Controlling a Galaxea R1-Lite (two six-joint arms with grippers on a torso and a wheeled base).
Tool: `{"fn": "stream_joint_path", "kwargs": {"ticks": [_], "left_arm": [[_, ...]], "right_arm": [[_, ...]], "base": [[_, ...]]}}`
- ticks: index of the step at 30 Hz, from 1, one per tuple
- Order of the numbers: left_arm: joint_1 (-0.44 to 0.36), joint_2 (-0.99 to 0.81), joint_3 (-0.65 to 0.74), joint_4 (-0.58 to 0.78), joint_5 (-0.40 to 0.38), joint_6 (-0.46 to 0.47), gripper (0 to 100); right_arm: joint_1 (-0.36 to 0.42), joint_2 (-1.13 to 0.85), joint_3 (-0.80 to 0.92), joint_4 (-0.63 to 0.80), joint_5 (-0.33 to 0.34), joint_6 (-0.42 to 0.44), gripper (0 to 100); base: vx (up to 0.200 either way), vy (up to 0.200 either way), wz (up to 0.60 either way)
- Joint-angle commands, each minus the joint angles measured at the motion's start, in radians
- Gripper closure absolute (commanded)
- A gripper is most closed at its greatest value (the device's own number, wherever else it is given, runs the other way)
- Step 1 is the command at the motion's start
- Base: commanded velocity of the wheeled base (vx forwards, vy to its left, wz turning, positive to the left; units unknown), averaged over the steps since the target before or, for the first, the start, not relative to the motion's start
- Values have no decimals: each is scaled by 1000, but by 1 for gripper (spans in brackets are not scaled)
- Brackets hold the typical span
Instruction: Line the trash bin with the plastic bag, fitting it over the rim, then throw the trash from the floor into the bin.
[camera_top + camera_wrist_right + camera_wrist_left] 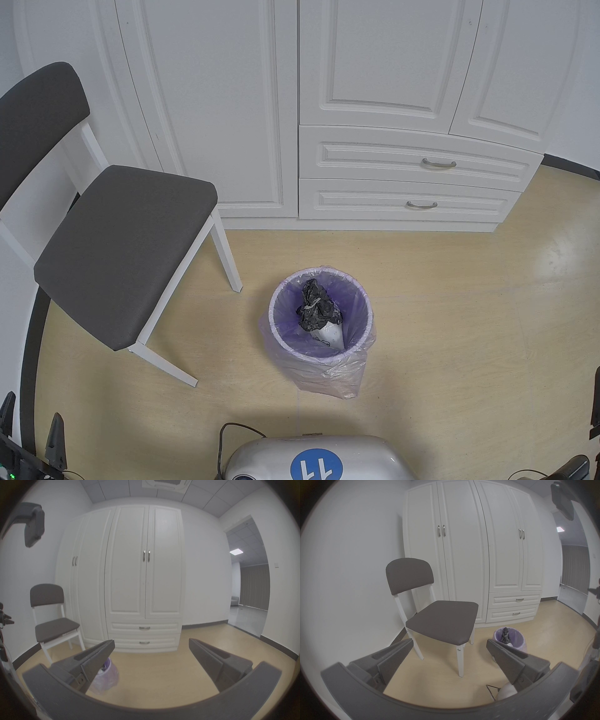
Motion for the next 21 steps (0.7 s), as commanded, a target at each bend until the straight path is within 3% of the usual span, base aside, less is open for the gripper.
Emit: {"fn": "stream_joint_path", "kwargs": {"ticks": [1,8,15,17,19,21], "left_arm": [[1,-15,17,1,-19,-15,0],[-1,-15,17,4,-29,-33,0],[1,-15,16,19,13,-94,0],[1,-15,17,16,14,-94,0],[1,-15,17,13,14,-94,0],[1,-15,17,11,10,-93,0]], "right_arm": [[0,-13,18,77,-3,-1,0],[-1,-13,18,241,3,-5,0],[-1,-13,18,244,8,-36,0],[-1,-13,17,254,37,-11,0],[-1,-13,18,294,132,9,0],[-1,-13,12,320,152,2,0]], "base": [[0,0,0],[0,0,0],[0,0,0],[0,0,0],[0,0,0],[0,0,0]]}}
